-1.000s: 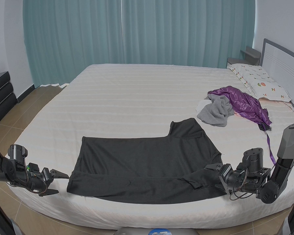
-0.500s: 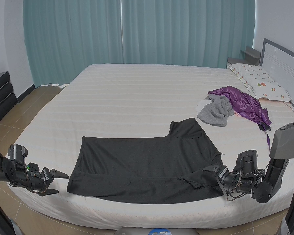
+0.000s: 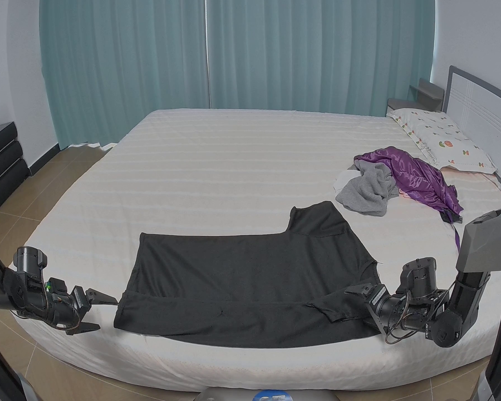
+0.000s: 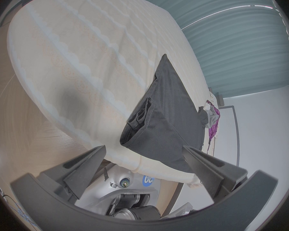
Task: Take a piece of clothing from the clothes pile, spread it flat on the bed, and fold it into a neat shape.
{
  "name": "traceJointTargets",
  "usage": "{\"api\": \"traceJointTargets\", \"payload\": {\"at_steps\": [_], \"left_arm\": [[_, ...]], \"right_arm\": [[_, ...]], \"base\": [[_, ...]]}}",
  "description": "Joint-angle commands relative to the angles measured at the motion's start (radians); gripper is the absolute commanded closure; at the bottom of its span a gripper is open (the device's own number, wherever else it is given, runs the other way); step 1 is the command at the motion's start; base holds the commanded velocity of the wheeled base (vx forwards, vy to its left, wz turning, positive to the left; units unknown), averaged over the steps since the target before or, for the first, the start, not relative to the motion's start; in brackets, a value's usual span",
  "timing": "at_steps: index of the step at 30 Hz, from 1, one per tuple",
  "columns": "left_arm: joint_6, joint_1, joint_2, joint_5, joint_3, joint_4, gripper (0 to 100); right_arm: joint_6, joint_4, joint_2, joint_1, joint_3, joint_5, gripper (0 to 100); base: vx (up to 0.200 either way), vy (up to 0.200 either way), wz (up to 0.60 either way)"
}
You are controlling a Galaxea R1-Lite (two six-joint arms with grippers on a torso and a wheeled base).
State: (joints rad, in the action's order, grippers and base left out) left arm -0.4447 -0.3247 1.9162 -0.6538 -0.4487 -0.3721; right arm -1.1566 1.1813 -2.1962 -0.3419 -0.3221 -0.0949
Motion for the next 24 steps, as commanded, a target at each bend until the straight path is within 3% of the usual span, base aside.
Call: {"api": "traceJointTargets", "payload": {"at_steps": [1,11,24], "left_arm": [[0.0,-0.001,0.001,0.0,-0.001,-0.001,0],[0.0,-0.001,0.001,0.0,0.001,-0.001,0],[0.0,-0.001,0.001,0.0,0.001,-0.001,0]], "right_arm": [[-0.002,0.0,-0.002,0.0,0.0,0.001,0],[-0.002,-0.002,0.012,-0.003,0.0,0.014,0],[-0.003,-0.104,0.032,0.008,-0.052,0.018,0]], "base": [[0.0,0.0,0.0],[0.0,0.0,0.0],[0.0,0.0,0.0]]}}
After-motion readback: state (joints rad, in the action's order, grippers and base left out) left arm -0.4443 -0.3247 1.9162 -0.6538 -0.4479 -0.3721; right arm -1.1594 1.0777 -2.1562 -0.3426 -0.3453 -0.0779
